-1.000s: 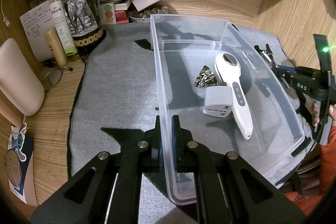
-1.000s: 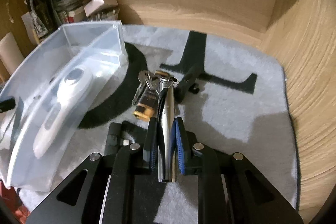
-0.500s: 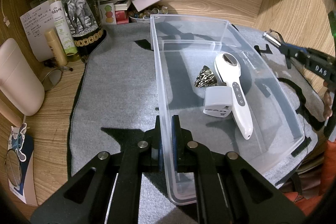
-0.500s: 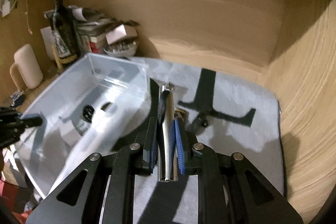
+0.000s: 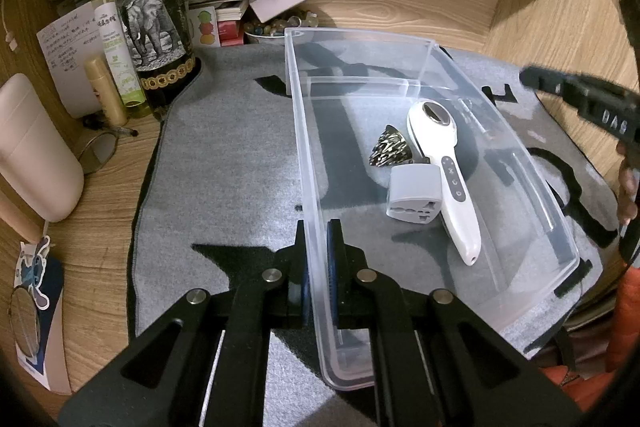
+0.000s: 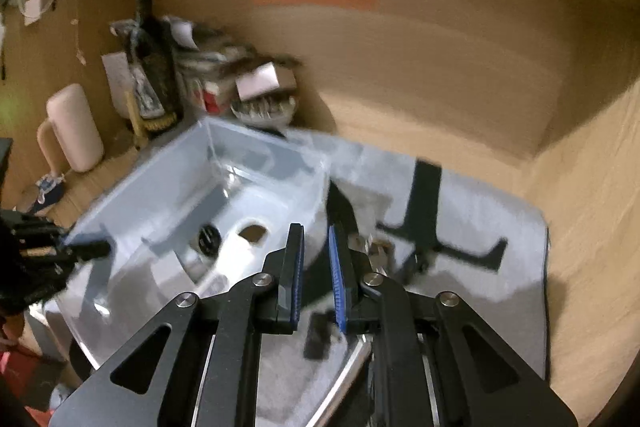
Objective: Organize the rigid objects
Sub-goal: 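Lift the silver cylinder with the right tool and lower it into the box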
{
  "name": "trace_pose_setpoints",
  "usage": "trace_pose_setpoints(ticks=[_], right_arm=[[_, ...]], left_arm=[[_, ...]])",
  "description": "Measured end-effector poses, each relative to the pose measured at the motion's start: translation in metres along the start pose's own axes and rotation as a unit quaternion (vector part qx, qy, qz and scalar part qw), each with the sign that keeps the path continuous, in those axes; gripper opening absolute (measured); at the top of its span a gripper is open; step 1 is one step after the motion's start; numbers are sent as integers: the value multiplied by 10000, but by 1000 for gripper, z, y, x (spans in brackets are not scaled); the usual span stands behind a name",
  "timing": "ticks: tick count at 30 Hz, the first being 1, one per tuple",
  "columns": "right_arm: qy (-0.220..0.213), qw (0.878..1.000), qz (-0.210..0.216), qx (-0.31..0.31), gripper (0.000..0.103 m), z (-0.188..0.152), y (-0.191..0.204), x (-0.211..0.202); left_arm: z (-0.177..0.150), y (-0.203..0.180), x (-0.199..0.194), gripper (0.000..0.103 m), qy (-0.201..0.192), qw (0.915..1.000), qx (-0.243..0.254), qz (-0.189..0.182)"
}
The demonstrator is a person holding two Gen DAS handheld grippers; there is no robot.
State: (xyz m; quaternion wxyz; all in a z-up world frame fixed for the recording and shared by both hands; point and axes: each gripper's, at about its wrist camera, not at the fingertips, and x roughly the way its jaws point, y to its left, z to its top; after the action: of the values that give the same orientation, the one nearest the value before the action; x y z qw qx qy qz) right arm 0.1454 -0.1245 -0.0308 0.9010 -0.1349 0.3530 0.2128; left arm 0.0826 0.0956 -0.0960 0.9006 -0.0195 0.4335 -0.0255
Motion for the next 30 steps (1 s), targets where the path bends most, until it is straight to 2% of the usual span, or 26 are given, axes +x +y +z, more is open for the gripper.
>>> trace_pose_setpoints(ticks=[2,6,10,13,15,18,24,30], right_arm=[[222,9997,-75,0,14,-10,-5,5],[623,9976,-248,191,30,-39,-21,13],[1036,9936,-299,330,32,-68,-30,24],[1166,9921,-232,392,32,-83,-31,30],[1009,9937,-267,415,32,-86,-30,28],[937,9940,-161,537,15,-84,-32,26],[780,9954,-177,527,14,-80,-31,23],[447,9975,-208,514,14,-65,-32,11]], left_arm=[[0,0,0,7,-3,10000,7,-2],[0,0,0,7,-5,10000,-5,-1],[0,0,0,7,-2,10000,8,7],[0,-1,0,7,2,10000,17,30],[0,-1,1,7,2,10000,26,45],[1,-2,2,7,3,10000,20,58],[0,-1,1,7,0,10000,27,55],[0,-1,1,7,-2,10000,20,51]])
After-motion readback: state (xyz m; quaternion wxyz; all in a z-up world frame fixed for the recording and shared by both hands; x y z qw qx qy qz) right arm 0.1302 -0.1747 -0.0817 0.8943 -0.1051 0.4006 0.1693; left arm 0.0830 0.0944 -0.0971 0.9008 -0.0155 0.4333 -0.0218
